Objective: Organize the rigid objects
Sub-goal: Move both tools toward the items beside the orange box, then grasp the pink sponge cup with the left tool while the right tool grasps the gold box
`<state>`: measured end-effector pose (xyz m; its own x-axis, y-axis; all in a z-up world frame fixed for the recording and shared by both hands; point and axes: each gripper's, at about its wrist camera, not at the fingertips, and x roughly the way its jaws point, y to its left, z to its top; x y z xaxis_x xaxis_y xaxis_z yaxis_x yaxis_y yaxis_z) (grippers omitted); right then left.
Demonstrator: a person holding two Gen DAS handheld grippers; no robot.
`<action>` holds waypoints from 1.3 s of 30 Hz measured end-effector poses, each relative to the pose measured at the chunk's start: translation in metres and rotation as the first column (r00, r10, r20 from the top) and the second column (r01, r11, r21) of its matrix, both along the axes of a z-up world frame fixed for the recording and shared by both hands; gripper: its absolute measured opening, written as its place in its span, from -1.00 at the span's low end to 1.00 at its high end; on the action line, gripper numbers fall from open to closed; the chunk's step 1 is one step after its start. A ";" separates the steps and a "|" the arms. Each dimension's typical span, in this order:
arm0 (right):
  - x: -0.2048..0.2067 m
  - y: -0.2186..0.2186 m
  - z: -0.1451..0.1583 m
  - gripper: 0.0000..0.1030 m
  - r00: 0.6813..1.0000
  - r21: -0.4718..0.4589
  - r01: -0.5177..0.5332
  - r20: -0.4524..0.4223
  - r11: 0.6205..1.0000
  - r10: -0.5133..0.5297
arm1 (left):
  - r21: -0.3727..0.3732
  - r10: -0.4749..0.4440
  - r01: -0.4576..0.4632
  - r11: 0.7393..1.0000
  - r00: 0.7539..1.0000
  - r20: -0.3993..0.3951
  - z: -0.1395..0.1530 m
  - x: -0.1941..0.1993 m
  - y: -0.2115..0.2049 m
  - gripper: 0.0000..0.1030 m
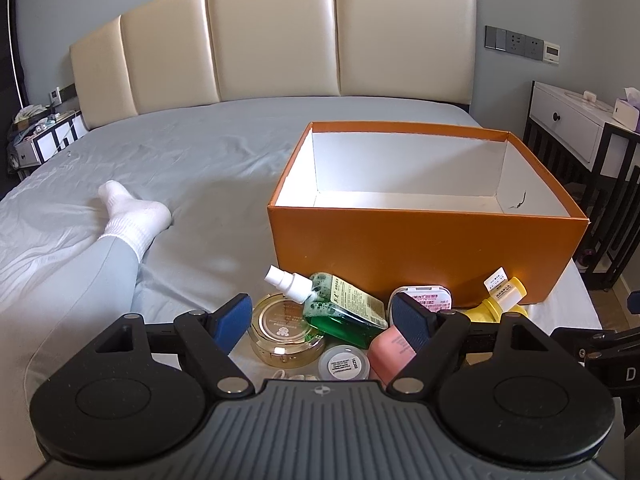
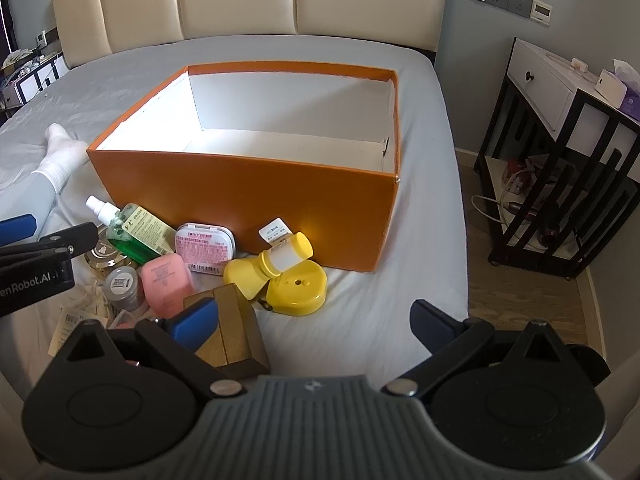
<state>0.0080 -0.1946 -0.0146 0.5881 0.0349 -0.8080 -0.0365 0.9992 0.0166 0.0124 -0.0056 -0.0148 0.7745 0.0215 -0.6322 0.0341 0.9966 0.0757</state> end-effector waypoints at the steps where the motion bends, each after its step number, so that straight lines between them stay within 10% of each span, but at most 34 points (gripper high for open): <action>1: 0.000 0.000 0.000 0.95 1.000 -0.001 -0.001 -0.001 1.000 0.001 | -0.002 0.002 -0.002 1.000 1.000 -0.001 0.000 0.000 0.001 0.81; 23: 0.003 0.010 -0.006 0.95 0.998 0.002 -0.040 -0.044 0.999 0.040 | -0.026 0.015 -0.017 1.000 0.999 -0.044 -0.004 0.000 0.007 0.74; 32: 0.005 0.009 -0.013 0.94 0.995 0.040 -0.043 -0.084 0.998 0.047 | -0.164 -0.087 0.062 0.984 0.985 -0.151 -0.015 -0.002 0.018 0.48; 39: 0.003 0.024 -0.011 0.43 0.986 0.062 -0.148 -0.067 0.987 0.152 | -0.214 -0.161 0.111 0.971 0.959 -0.233 -0.022 -0.003 0.022 0.20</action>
